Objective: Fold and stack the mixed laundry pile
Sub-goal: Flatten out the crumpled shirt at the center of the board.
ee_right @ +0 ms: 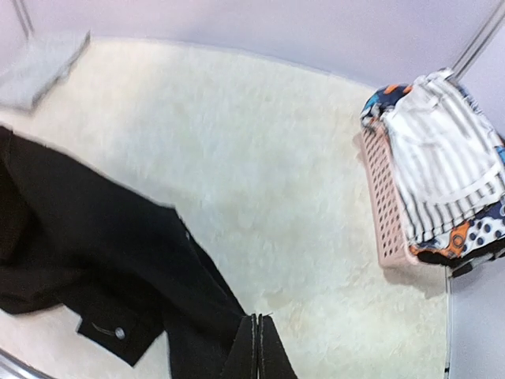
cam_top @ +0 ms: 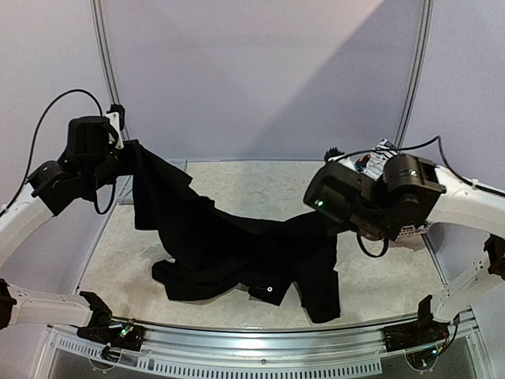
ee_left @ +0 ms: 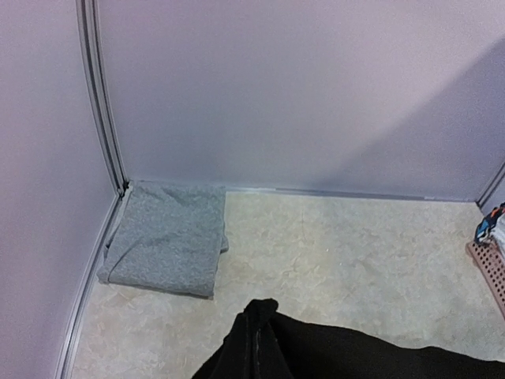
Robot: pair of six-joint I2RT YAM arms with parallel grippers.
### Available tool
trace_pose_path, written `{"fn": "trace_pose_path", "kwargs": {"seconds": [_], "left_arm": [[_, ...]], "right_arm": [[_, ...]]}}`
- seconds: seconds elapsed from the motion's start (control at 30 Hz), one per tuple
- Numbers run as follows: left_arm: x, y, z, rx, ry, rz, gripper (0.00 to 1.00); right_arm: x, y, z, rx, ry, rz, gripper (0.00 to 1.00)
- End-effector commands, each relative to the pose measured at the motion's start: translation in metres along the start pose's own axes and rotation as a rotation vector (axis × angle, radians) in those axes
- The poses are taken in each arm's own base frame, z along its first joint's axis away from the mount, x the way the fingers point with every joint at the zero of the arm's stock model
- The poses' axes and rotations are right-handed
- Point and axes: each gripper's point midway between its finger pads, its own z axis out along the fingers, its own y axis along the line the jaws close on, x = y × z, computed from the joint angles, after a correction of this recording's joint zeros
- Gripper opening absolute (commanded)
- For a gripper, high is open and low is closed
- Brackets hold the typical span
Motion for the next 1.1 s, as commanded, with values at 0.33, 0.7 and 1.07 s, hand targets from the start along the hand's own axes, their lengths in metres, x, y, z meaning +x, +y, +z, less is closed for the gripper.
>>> {"fn": "trace_pose_path", "kwargs": {"seconds": [0.33, 0.7, 1.07], "left_arm": [[-0.123, 0.023, -0.086, 0.015, -0.251, -0.052, 0.0], [-0.211, 0.01, -0.161, 0.21, -0.468, -0.083, 0.0], [-0.287, 0.008, -0.242, 0.35, -0.678, -0.072, 0.0]], "right_arm": [[-0.125, -0.064, -0.097, -0.14, -0.379, 0.146, 0.0], [-0.173, -0.066, -0.174, -0.469, -0.541, 0.068, 0.0], [-0.206, -0.091, -0.23, -0.564, -0.655, -0.008, 0.0]]}}
